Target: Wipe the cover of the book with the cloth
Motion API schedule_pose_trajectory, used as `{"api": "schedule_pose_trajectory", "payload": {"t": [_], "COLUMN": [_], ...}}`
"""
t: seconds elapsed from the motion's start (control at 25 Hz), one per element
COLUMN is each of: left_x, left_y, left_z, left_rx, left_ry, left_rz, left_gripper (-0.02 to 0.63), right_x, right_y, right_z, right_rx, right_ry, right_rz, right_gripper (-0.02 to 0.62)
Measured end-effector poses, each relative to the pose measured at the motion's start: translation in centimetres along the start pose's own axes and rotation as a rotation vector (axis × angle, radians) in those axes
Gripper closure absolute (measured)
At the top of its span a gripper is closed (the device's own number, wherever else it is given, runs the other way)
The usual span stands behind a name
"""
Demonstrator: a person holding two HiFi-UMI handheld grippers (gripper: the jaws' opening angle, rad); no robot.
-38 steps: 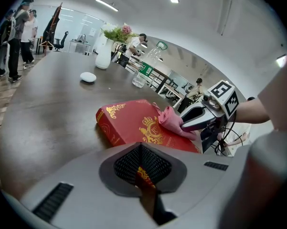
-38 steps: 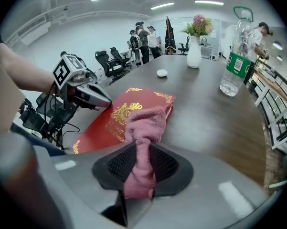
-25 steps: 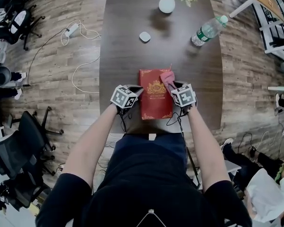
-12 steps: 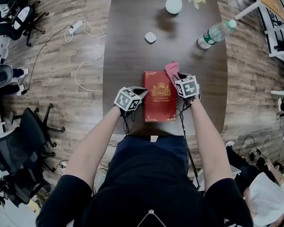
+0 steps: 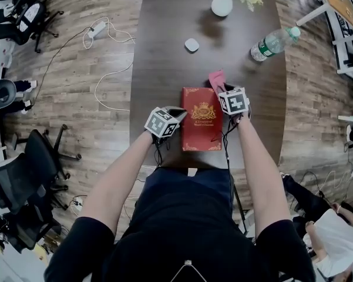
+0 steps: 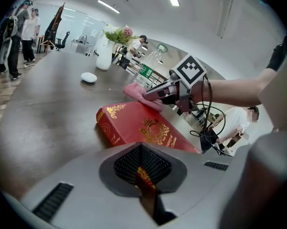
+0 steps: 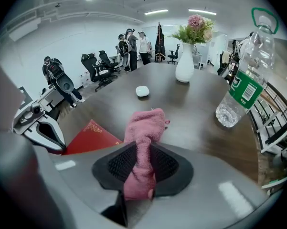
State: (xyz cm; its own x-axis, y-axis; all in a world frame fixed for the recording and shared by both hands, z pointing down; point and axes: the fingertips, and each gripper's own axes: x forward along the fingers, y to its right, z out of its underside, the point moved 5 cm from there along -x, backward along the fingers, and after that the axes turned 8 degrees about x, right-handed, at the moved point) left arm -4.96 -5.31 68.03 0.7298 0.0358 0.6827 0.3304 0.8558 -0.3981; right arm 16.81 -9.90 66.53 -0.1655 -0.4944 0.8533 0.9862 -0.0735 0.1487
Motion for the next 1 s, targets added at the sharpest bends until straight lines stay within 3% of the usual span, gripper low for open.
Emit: {"api": "schedule_pose_trajectory", "payload": {"t": [0.24, 1.0], "left_x": [0.0, -0.1], "left_y": [0.0, 0.0], "left_z": [0.1, 0.1], "left_rx": [-0.010, -0.027], "left_ry": [0.009, 0.028], "left_rz": [0.005, 0.010], "left_gripper": [0.611, 0.611], "right_x": [0.0, 2.0], "right_y": [-0.4, -5.4], "right_z": [-0.6, -2.2], "right_rx": [-0.024, -0.087], "right_ry": [-0.005, -0.009], "right_rz": [0.021, -0.082], "right_gripper": [0.499, 0.499]}}
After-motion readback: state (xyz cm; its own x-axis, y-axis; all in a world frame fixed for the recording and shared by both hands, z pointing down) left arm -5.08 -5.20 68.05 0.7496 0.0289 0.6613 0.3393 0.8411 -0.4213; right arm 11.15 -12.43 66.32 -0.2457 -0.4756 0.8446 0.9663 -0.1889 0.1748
